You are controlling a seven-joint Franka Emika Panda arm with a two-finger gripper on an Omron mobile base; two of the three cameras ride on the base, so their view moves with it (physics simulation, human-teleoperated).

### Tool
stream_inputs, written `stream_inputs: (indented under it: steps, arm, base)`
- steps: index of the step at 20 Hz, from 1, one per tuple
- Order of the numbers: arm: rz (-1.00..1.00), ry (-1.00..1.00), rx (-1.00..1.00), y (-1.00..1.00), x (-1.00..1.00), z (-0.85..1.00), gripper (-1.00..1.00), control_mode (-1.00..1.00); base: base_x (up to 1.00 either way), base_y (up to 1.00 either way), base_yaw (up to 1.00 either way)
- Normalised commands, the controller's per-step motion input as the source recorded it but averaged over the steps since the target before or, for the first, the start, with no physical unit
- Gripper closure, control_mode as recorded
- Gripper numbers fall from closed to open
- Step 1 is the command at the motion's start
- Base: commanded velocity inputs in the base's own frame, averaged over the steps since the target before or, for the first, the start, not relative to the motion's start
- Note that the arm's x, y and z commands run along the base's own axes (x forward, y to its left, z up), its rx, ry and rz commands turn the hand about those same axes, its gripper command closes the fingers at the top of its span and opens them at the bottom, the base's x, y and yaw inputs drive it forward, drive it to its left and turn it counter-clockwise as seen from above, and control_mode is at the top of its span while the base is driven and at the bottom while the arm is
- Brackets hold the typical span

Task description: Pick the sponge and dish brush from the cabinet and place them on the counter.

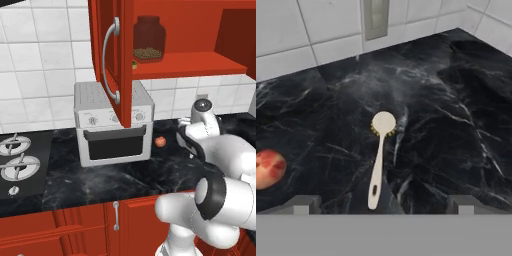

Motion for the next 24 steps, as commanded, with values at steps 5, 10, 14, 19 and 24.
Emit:
stream_inputs:
  steps: [5,10,14,19,24]
  arm:
    - [0.05,-0.04,0.07,0.14,-0.17,0.34,-1.0,-1.0]
    - [0.1,-0.01,0.0,0.12,-0.17,0.36,-1.0,-1.0]
    - [0.04,-0.06,-0.05,-0.01,-0.18,0.24,-1.0,-1.0]
    - [0.04,-0.1,-0.05,0.05,-0.26,0.36,-1.0,-1.0]
    - [0.04,-0.05,-0.01,0.07,-0.26,0.41,-1.0,-1.0]
  base:
    - [0.0,0.0,0.0]
    - [0.0,0.0,0.0]
    - [0.0,0.0,0.0]
    - [0.0,0.0,0.0]
    - [0.0,0.0,0.0]
